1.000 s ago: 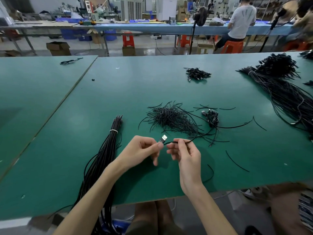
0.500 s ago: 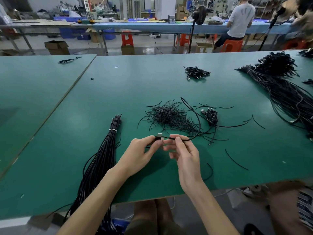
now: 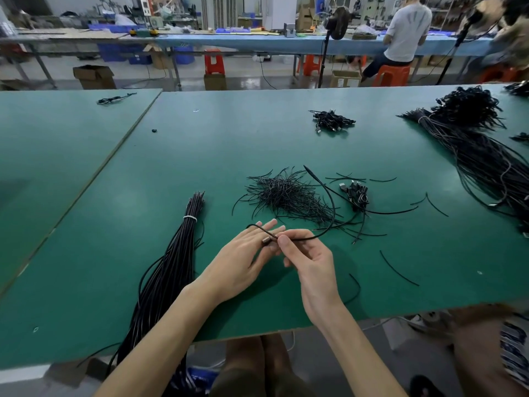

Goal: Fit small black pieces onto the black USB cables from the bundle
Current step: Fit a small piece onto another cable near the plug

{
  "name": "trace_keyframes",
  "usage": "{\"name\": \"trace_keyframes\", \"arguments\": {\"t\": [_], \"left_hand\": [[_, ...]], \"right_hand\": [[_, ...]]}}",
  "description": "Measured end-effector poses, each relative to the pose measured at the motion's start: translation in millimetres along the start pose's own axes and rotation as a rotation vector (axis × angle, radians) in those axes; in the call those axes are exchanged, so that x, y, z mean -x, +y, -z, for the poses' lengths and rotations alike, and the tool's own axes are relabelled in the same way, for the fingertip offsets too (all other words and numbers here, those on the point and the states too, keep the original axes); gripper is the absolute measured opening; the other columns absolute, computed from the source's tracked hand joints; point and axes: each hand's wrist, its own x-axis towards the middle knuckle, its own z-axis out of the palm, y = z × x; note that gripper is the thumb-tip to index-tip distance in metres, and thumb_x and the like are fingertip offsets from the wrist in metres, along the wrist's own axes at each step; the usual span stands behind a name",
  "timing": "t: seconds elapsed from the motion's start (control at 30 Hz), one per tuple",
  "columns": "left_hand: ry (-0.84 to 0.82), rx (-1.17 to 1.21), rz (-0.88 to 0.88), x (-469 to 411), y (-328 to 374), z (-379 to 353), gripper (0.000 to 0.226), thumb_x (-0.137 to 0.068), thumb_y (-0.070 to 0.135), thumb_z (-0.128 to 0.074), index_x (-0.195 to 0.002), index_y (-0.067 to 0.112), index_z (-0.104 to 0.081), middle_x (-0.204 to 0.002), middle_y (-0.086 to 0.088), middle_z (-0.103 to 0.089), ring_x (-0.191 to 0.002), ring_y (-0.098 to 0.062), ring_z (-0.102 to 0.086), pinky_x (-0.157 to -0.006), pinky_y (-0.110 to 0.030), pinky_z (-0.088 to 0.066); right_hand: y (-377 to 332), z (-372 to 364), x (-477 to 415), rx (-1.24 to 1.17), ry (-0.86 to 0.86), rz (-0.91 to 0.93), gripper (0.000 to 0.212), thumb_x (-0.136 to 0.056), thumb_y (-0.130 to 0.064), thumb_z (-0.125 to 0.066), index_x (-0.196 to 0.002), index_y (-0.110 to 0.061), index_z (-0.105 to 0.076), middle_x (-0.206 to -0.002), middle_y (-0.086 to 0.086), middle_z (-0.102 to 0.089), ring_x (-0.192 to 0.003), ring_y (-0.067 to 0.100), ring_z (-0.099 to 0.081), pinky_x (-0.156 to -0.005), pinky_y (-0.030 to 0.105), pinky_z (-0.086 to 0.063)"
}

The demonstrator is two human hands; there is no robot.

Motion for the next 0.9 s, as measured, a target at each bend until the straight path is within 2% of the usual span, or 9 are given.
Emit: {"name": "trace_keyframes", "arguments": {"t": [0.1, 0.2, 0.33, 0.47, 0.53, 0.6, 0.7, 0.77, 0.9], "left_hand": [[-0.012, 0.006, 0.016, 1, 3, 2, 0.053, -0.109, 0.042, -0.028, -0.155, 0.02, -0.043, -0.16, 0.013, -0.04, -0.152, 0.004, -0.021, -0.128, -0.032, -0.018], [0.008, 0.052, 0.002, 1, 5, 4, 0.047, -0.111, 0.036, -0.035, -0.155, 0.022, -0.044, -0.161, 0.016, -0.038, -0.151, 0.004, -0.025, -0.127, -0.032, -0.019], [0.014, 0.085, 0.012, 3, 3, 4, 0.046, -0.11, 0.035, -0.041, -0.156, 0.03, -0.042, -0.16, 0.022, -0.038, -0.147, 0.003, -0.033, -0.123, -0.031, -0.03], [0.106, 0.134, 0.046, 4, 1, 1, 0.047, -0.109, 0.023, -0.048, -0.155, 0.029, -0.043, -0.149, 0.021, -0.053, -0.132, 0.005, -0.052, -0.111, -0.019, -0.041], [0.154, 0.171, 0.089, 2, 2, 1, 0.04, -0.109, 0.028, -0.045, -0.148, 0.029, -0.053, -0.136, 0.016, -0.065, -0.119, 0.004, -0.062, -0.1, -0.017, -0.047], [0.195, 0.316, 0.165, 0, 6, 1, 0.034, -0.11, 0.034, -0.041, -0.13, 0.03, -0.068, -0.119, 0.01, -0.075, -0.104, -0.006, -0.071, -0.091, -0.025, -0.055], [0.29, 0.633, 0.251, -5, 13, 2, 0.041, -0.109, 0.036, -0.039, -0.108, 0.021, -0.077, -0.109, 0.009, -0.078, -0.107, -0.011, -0.073, -0.093, -0.019, -0.054], [0.296, 0.734, 0.286, -6, 13, 4, 0.05, -0.109, 0.039, -0.037, -0.111, 0.009, -0.077, -0.113, 0.001, -0.078, -0.113, -0.017, -0.072, -0.101, -0.026, -0.053], [0.274, 0.98, 0.375, -4, 8, 7, 0.057, -0.11, 0.047, -0.036, -0.122, 0.006, -0.074, -0.126, -0.011, -0.073, -0.124, -0.026, -0.066, -0.111, -0.04, -0.047]], "right_hand": [[-1, 0, 1, 0.005, -0.014, -0.002, 0.016, -0.081, -0.025, -0.079, -0.092, -0.014, -0.077, -0.088, 0.007, -0.076, -0.072, 0.008, -0.062, -0.063, 0.019, -0.049], [-2, 0, 1, 0.005, -0.01, -0.014, 0.016, -0.082, -0.026, -0.076, -0.094, -0.015, -0.078, -0.089, 0.008, -0.077, -0.073, 0.009, -0.062, -0.064, 0.021, -0.048], [-3, 0, 2, -0.004, 0.017, -0.042, 0.015, -0.084, -0.027, -0.075, -0.094, -0.017, -0.08, -0.094, 0.012, -0.077, -0.077, 0.014, -0.062, -0.065, 0.023, -0.048], [-3, -3, 3, -0.005, 0.019, -0.036, 0.02, -0.088, -0.03, -0.07, -0.097, -0.013, -0.078, -0.099, 0.014, -0.077, -0.085, 0.022, -0.065, -0.068, 0.029, -0.046], [-3, -3, 3, 0.009, 0.01, -0.035, 0.022, -0.089, -0.032, -0.068, -0.098, -0.015, -0.079, -0.101, 0.012, -0.077, -0.085, 0.021, -0.064, -0.07, 0.032, -0.044], [-4, -2, 3, 0.013, -0.009, -0.025, 0.024, -0.091, -0.033, -0.066, -0.1, -0.016, -0.081, -0.106, 0.01, -0.078, -0.085, 0.019, -0.061, -0.071, 0.032, -0.043], [-6, -1, 2, 0.036, -0.058, -0.03, 0.027, -0.096, -0.034, -0.064, -0.109, -0.017, -0.08, -0.106, 0.009, -0.077, -0.085, 0.015, -0.06, -0.07, 0.027, -0.044], [-7, -1, 3, 0.081, -0.147, -0.047, 0.024, -0.099, -0.031, -0.064, -0.114, -0.022, -0.079, -0.099, 0.009, -0.077, -0.082, 0.014, -0.063, -0.068, 0.022, -0.045], [-7, -4, 5, 0.17, -0.304, -0.072, 0.032, -0.098, -0.025, -0.058, -0.126, -0.031, -0.074, -0.093, 0.008, -0.077, -0.081, 0.013, -0.065, -0.069, 0.018, -0.045]]}}
